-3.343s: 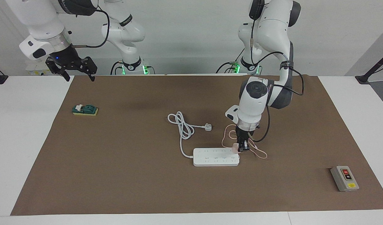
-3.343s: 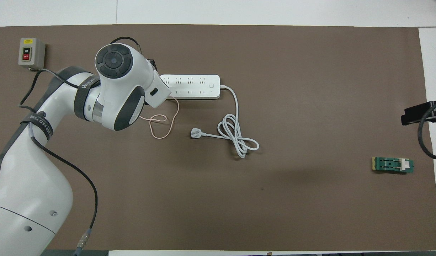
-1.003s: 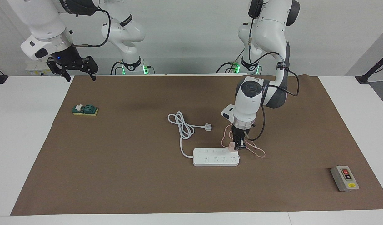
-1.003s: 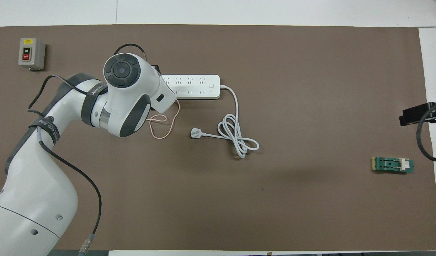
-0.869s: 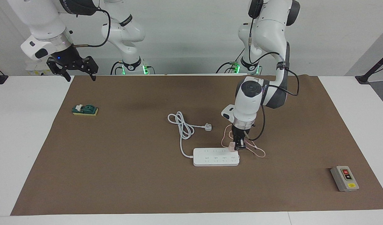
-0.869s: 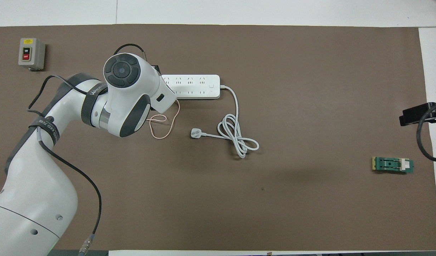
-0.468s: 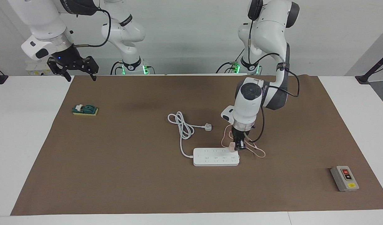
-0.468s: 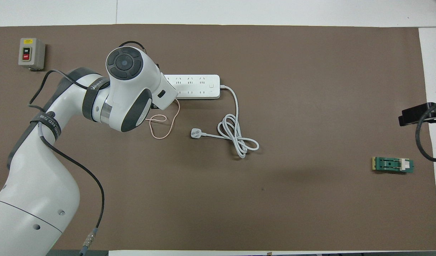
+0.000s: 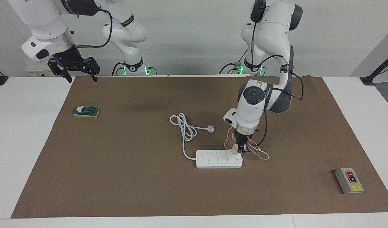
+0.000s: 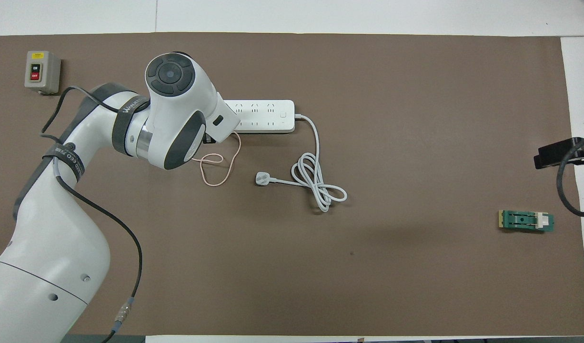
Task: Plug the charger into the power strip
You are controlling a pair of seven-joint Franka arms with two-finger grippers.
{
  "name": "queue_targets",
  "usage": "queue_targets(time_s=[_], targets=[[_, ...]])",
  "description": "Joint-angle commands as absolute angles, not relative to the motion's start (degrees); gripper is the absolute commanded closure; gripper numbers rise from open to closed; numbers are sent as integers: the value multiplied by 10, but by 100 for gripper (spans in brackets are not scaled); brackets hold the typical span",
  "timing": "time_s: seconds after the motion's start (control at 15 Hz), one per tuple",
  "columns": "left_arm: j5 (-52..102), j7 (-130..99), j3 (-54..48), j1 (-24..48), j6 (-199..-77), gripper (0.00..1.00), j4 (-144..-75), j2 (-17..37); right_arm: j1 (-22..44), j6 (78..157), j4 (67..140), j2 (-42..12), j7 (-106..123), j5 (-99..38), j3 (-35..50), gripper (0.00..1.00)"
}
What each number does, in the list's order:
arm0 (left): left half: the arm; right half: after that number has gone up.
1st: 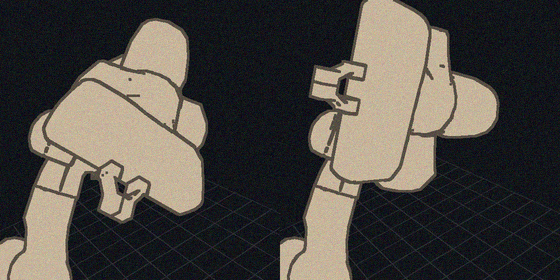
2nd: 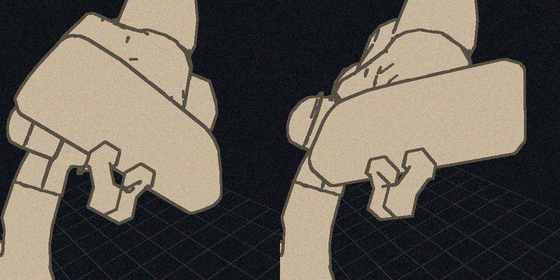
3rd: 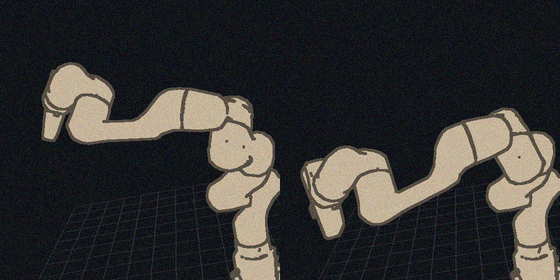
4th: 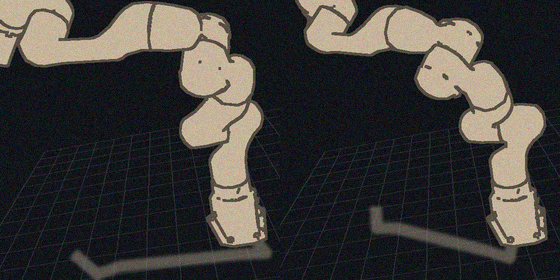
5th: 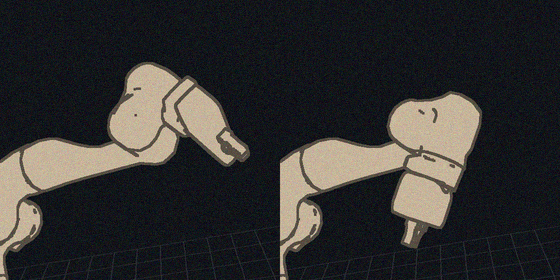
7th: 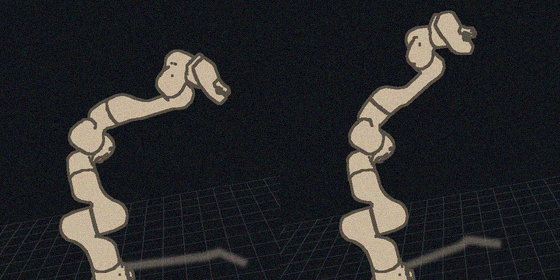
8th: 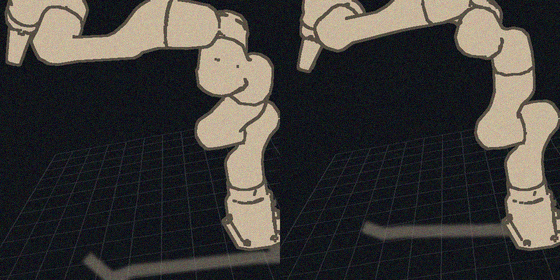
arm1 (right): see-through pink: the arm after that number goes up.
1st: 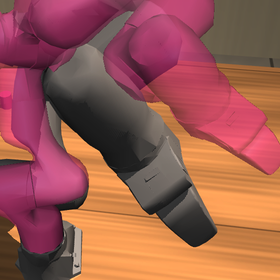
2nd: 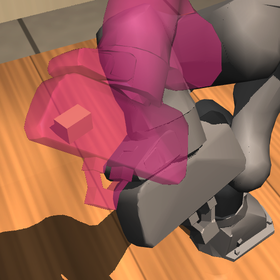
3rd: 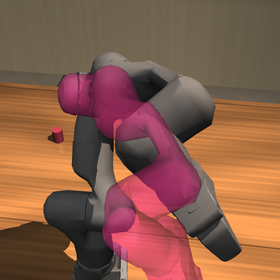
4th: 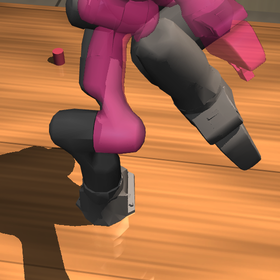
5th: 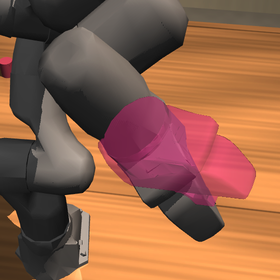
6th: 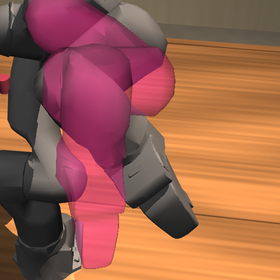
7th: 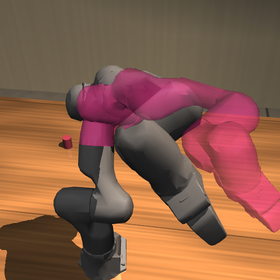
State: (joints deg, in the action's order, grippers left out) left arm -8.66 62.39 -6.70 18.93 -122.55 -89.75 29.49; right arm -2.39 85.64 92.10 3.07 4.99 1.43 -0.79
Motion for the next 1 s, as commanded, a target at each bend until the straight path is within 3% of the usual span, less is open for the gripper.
queue_targets(time_s=[0.0,0.2,0.6,0.94], targets=[[-84,620,-62,192,-1192,100,-859,336,-27,855,923,34,59,22,-6,0],[-66,621,-66,191,-1104,100,-755,397,-28,856,924,34,58,22,-6,0],[-57,621,-67,191,-1108,100,-758,404,-29,855,925,35,58,18,-6,0],[-47,621,-65,193,-1151,100,-801,396,-29,854,925,36,58,18,-6,0]])
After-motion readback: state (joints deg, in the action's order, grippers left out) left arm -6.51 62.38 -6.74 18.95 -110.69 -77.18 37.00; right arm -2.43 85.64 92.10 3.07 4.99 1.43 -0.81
